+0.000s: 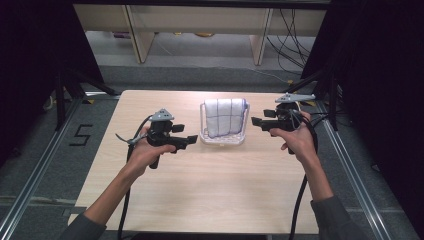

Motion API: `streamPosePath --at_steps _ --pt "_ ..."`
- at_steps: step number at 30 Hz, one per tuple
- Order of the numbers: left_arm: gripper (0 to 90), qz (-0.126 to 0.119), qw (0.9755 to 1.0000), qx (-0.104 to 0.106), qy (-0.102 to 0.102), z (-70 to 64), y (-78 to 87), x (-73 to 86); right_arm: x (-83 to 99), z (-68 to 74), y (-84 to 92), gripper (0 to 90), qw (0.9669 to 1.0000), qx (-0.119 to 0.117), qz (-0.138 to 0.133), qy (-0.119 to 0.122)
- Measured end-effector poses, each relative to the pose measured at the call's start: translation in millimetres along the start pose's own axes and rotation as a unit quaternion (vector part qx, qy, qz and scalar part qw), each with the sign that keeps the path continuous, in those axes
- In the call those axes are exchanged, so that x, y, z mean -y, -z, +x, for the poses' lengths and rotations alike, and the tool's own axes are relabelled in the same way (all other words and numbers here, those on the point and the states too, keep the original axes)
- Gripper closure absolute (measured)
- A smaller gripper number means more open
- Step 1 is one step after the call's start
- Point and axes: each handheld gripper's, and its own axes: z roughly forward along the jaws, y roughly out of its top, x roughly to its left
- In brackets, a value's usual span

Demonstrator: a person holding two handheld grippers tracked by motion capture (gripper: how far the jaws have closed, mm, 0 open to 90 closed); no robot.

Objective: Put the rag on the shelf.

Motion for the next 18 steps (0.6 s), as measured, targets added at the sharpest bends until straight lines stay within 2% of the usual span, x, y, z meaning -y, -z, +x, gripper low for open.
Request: streamPosePath --at_steps 1,3,4,5,6,7,8,9,10,11,12,13,14,15,16,17,18 --pt "26.8 0.004 1.0 -0.004 -0.006 -1.2 -0.2 1.3 2.1 -1.5 -1.1 37.2 0.9999 -0.004 -0.01 0.011" --pt "26.4 0.005 1.0 0.0 -0.007 -3.6 -0.3 4.0 4.3 1.5 0.5 36.7 1.0 -0.005 -0.004 0.006" --pt "26.3 0.003 1.0 0.005 -0.008 -4.8 -0.4 5.4 5.3 1.7 0.4 36.4 0.9999 -0.003 -0.009 0.013" --pt "26.2 0.002 0.9999 0.003 -0.011 -6.7 -0.3 6.8 6.8 3.5 0.6 36.1 0.9999 -0.011 -0.009 0.002" --pt "26.0 0.004 0.9999 0.007 -0.012 -7.6 -0.2 7.8 8.0 3.2 0.4 35.7 0.9998 -0.005 -0.015 0.014" --pt "25.7 0.005 0.9999 0.005 -0.012 -9.0 -0.2 8.8 9.1 4.5 1.6 35.2 0.9999 -0.008 -0.008 0.008" --pt "25.4 0.007 0.9998 0.008 -0.015 -9.0 -0.1 10.2 10.7 5.0 0.0 35.0 0.9997 -0.016 -0.016 0.01" --pt "25.1 0.006 0.9998 0.009 -0.016 -10.6 -0.1 11.8 11.4 5.5 1.1 34.8 0.9998 -0.013 -0.01 0.012" --pt "25.0 0.006 0.9998 0.011 -0.017 -11.2 -0.3 12.6 12.9 8.5 1.5 34.7 0.9998 -0.016 -0.007 0.003" --pt "24.9 0.005 0.9998 0.007 -0.019 -12.6 0.1 13.9 14.1 8.2 1.2 34.7 0.9998 -0.012 -0.011 0.011" --pt "24.9 0.008 0.9997 0.007 -0.02 -13.5 0.9 15.1 15.4 9.8 1.1 34.7 0.9997 -0.019 -0.011 0.008" --pt "24.8 0.003 0.9997 0.004 -0.023 -14.0 0.6 16.2 16.6 9.8 1.2 34.7 0.9996 -0.017 -0.012 0.018" --pt "24.8 0.004 0.9996 0.0 -0.027 -14.9 0.7 18.0 17.8 11.9 0.5 34.7 0.9997 -0.019 -0.013 0.008" --pt "24.5 0.007 0.9996 0.001 -0.028 -15.4 1.0 19.6 18.9 12.4 0.7 34.7 0.9996 -0.02 -0.008 0.015" --pt "24.3 0.01 0.9995 0.0 -0.03 -15.9 1.3 21.1 20.2 14.4 0.4 34.7 0.9996 -0.024 -0.005 0.011" --pt "24.2 0.009 0.9996 0.001 -0.027 -16.8 1.2 23.2 21.8 15.1 -1.1 34.7 0.9995 -0.024 -0.015 0.015" --pt "24.2 0.009 0.9996 0.003 -0.028 -17.2 1.0 24.6 22.7 15.8 -0.1 34.8 0.9996 -0.023 -0.006 0.015"
